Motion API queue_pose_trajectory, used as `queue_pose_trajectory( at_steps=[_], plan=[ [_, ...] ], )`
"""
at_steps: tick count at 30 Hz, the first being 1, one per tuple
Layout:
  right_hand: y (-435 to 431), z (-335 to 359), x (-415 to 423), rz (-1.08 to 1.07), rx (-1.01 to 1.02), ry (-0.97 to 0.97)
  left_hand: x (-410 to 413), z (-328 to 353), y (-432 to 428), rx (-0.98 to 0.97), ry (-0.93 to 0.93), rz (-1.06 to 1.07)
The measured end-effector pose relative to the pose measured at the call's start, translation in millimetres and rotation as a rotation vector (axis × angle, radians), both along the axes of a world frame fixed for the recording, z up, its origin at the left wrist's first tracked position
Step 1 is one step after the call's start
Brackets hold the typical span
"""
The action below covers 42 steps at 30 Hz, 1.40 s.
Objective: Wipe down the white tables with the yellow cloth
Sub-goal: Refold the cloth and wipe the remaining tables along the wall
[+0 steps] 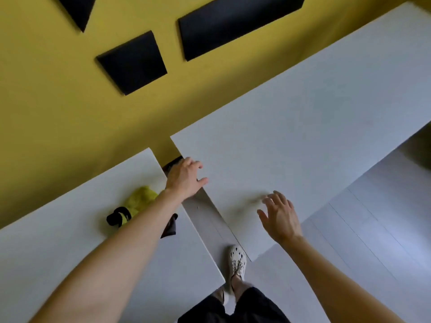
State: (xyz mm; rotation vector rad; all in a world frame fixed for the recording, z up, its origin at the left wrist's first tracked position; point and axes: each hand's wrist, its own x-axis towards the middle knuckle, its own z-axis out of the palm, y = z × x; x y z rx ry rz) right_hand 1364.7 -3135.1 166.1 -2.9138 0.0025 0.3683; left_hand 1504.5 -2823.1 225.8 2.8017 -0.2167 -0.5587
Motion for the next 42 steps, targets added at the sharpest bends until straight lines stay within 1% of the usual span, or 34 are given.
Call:
queue_pose_trajectory(
  at_steps=[2,5,7,9,11,13,16,17,19,20,23,26,35,42],
  plan=[
    [-4,-10,-12,-0.063,-0.012,-0.008,29,-8,-13,0.003,-0.015,-0.043],
    [12,-23,-33,-0.172,-0.005,-0.002,66,-23,-29,0.077,0.008,-0.059],
    [28,-32,-47,-0.350,0.019,-0.001,88,-33,-38,0.089,0.027,-0.053],
    [43,-42,-58,-0.610,0.047,0.002,110,-45,-42,0.105,0.057,-0.058],
    [59,-47,-60,-0.807,0.116,0.000,131,-55,-37,0.089,0.069,-0.019],
    [72,-53,-52,-0.945,0.173,-0.089,149,-65,-25,0.076,0.043,0.086],
    [85,-55,-45,-1.120,0.192,-0.150,163,-81,-6,0.096,0.069,0.094],
    [88,-52,-46,-1.198,0.228,-0.143,166,-85,-3,0.090,0.082,0.089],
    [89,-46,-45,-1.322,0.293,-0.060,172,-90,-1,0.064,0.133,0.095],
    [89,-42,-45,-1.344,0.301,-0.031,173,-91,-1,0.058,0.146,0.093],
    [94,-32,-41,-1.318,0.264,-0.054,175,-87,4,0.048,0.128,0.087],
    [101,-30,-43,-1.337,0.231,-0.037,170,-84,9,0.057,0.115,0.074],
    [141,-26,-76,-1.349,0.289,-0.037,141,-85,49,0.098,0.123,0.063],
    [157,-26,-84,-1.331,0.237,0.007,127,-88,66,0.092,0.111,0.066]
  ],
)
